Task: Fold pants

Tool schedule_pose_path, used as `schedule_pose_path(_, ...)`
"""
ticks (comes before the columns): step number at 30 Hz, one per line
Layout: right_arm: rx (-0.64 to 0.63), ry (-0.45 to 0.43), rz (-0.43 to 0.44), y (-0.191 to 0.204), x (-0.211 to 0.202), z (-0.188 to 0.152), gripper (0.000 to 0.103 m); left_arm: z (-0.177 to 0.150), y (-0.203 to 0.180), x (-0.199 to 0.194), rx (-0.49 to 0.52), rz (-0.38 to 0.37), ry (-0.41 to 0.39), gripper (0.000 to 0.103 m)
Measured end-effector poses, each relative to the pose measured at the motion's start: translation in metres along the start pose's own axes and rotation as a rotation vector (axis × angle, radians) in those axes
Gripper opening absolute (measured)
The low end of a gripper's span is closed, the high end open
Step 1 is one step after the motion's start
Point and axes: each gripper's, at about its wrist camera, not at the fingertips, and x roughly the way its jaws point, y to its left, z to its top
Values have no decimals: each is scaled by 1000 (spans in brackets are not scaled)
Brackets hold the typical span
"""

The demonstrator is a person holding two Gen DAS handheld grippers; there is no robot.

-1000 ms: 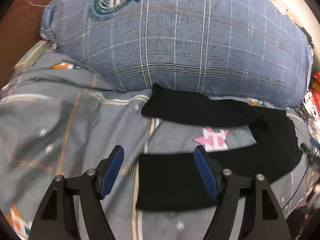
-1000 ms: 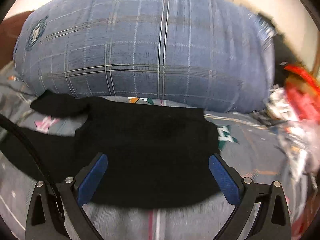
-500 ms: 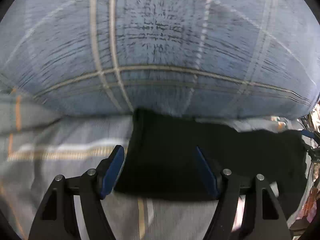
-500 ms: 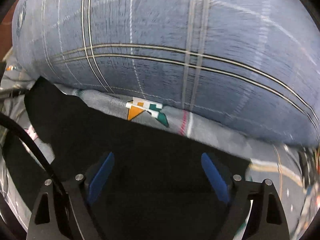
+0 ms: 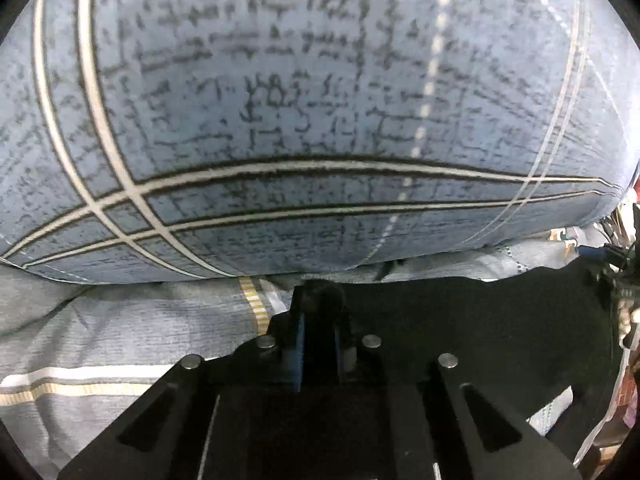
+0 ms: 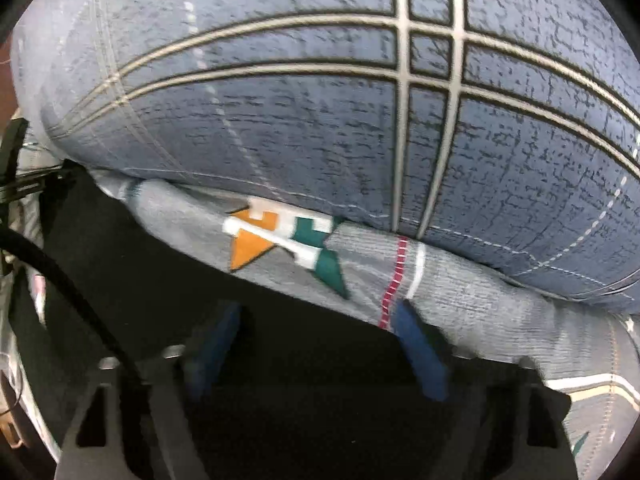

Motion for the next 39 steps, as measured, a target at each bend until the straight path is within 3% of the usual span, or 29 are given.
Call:
schedule_pose_path(2,31,-1,39,-2,-7,0,11,0,-1,-7,-12,3,-20,10)
schedule_pose_path(4,40,-15,47,0,-18,-1,7,0,-2,-17,-28,-13,-49,9)
schedule_pose_path(13,35,-82,21,27,-67,-15,6,-10,-7,-87,-46,-88,-176,9)
schedule_pose_path(19,45,-147,22,48,-126,-50,6,-51,-28,-145,3,-58,-267,9)
schedule_pose_path(23,74,-169,43,63,-142,-83,6,-97,-37,-185,56,-28,-323,9)
schedule_pose_path(28,144,-178,106,82,-157,-166,6,-174,-36,-221,95,0,-369,9)
schedule_pose_path(35,238,-82,138,94,-126,-259,1,-287,-43,-204,145,79,-264,10)
schedule_pose_path(39,268,-83,94,95,-130,-280,4,-319,-24,-220,49,49,-261,10)
